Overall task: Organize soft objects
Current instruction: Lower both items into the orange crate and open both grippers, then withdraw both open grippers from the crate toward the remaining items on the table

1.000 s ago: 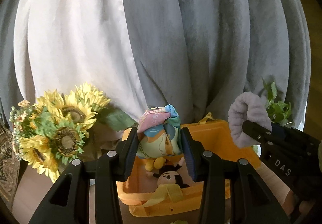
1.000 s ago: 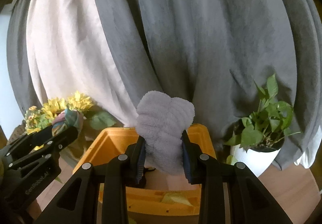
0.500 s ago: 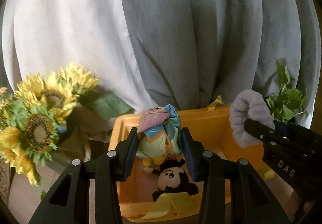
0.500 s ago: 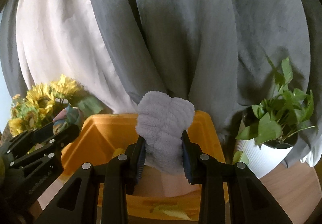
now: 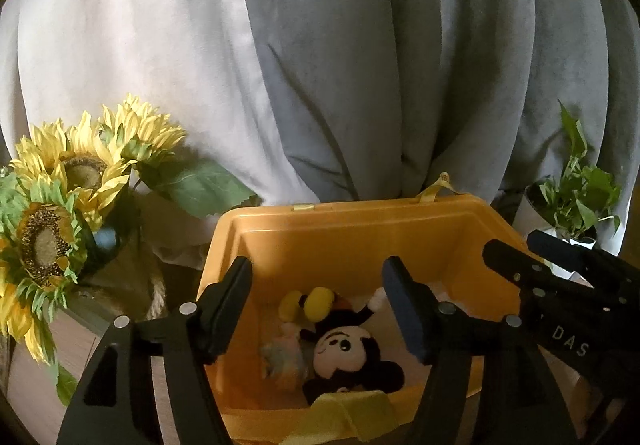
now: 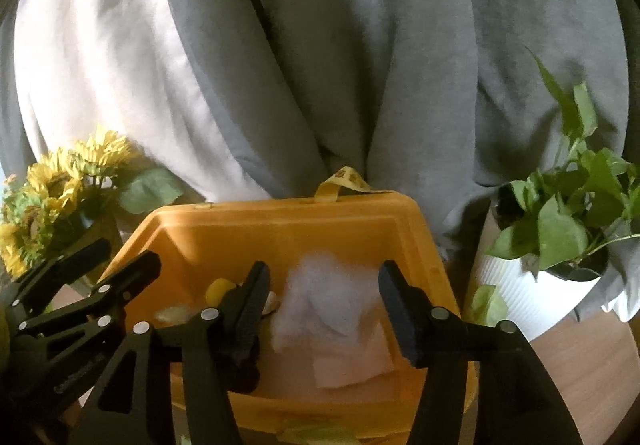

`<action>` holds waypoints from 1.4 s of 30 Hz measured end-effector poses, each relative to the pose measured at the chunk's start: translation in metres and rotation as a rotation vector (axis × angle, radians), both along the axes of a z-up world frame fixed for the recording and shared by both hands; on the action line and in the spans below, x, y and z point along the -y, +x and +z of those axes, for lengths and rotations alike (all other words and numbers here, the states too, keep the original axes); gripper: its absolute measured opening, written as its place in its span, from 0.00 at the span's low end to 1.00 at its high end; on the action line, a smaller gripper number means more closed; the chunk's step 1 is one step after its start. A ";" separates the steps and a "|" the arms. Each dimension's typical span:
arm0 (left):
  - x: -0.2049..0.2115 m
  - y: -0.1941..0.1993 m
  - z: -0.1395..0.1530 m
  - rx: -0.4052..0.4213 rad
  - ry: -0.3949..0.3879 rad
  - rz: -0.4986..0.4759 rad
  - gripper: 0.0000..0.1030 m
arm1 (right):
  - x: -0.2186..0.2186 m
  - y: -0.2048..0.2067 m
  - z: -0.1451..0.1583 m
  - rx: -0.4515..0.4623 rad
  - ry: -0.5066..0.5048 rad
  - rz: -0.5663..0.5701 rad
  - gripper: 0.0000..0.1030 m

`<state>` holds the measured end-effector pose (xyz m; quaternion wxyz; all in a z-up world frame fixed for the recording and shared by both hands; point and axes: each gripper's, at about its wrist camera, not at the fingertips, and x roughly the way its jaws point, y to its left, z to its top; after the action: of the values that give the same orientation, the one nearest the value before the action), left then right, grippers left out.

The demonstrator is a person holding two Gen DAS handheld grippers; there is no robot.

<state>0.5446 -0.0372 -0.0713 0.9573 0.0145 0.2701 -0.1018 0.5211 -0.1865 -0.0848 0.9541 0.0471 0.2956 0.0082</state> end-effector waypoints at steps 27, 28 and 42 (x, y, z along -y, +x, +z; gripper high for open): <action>-0.006 -0.103 0.053 0.095 -0.010 -0.055 0.70 | 0.010 -0.099 0.048 0.087 0.008 -0.107 0.60; -0.006 -0.108 0.054 0.097 -0.009 -0.061 0.70 | 0.010 -0.103 0.049 0.089 0.005 -0.113 0.60; -0.011 -0.159 0.051 0.078 -0.015 -0.143 0.72 | 0.007 -0.168 0.058 0.111 -0.020 -0.199 0.60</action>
<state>0.3860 -0.0263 -0.0201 0.9575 0.0304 0.2300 -0.1716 0.3533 -0.1940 -0.0270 0.9656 0.0661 0.2360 -0.0870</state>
